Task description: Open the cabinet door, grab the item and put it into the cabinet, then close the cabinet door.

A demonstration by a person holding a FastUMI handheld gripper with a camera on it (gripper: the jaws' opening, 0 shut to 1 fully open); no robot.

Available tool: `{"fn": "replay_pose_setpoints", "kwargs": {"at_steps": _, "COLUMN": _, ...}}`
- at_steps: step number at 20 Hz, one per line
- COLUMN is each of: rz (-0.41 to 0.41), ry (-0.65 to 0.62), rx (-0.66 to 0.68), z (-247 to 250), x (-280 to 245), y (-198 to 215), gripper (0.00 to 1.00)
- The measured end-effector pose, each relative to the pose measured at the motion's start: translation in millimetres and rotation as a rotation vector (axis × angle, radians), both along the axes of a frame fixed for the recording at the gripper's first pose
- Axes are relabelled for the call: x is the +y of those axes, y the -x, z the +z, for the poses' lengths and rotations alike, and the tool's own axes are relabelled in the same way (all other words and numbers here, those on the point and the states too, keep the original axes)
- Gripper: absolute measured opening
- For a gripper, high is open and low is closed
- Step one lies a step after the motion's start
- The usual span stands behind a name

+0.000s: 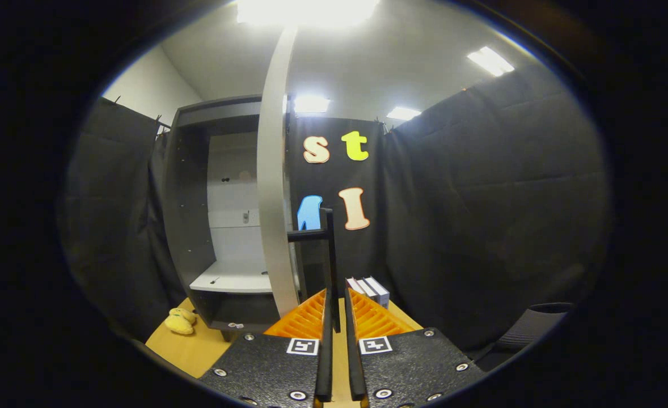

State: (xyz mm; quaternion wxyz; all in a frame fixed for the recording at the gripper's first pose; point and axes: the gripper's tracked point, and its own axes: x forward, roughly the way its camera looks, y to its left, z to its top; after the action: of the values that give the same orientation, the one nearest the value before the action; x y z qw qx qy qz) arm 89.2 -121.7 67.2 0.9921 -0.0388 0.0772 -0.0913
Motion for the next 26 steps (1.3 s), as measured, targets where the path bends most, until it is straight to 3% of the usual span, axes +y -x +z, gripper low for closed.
{"fn": "replay_pose_setpoints", "kwargs": {"at_steps": 2, "rz": -0.014, "ry": 0.008, "rx": -0.026, "z": 6, "x": -4, "y": 5, "gripper": 0.15}}
{"fn": "replay_pose_setpoints", "kwargs": {"at_steps": 7, "rz": -0.04, "ry": 0.081, "rx": -0.131, "z": 21, "x": -5, "y": 18, "gripper": 0.53}}
{"fn": "replay_pose_setpoints", "kwargs": {"at_steps": 8, "rz": -0.046, "ry": 0.095, "rx": -0.17, "z": 28, "x": 0, "y": 24, "gripper": 0.56}}
{"fn": "replay_pose_setpoints", "kwargs": {"at_steps": 10, "rz": 0.014, "ry": 0.071, "rx": -0.245, "z": 37, "x": 25, "y": 33, "gripper": 0.61}}
{"fn": "replay_pose_setpoints", "kwargs": {"at_steps": 13, "rz": 0.074, "ry": 0.032, "rx": -0.335, "z": 37, "x": 61, "y": 43, "gripper": 0.84}}
{"fn": "replay_pose_setpoints", "kwargs": {"at_steps": 17, "rz": 0.152, "ry": -0.017, "rx": -0.343, "z": 8, "x": 113, "y": 36, "gripper": 0.89}}
{"fn": "replay_pose_setpoints", "kwargs": {"at_steps": 26, "rz": 0.311, "ry": -0.076, "rx": -0.154, "z": -117, "x": 219, "y": 20, "gripper": 0.91}}
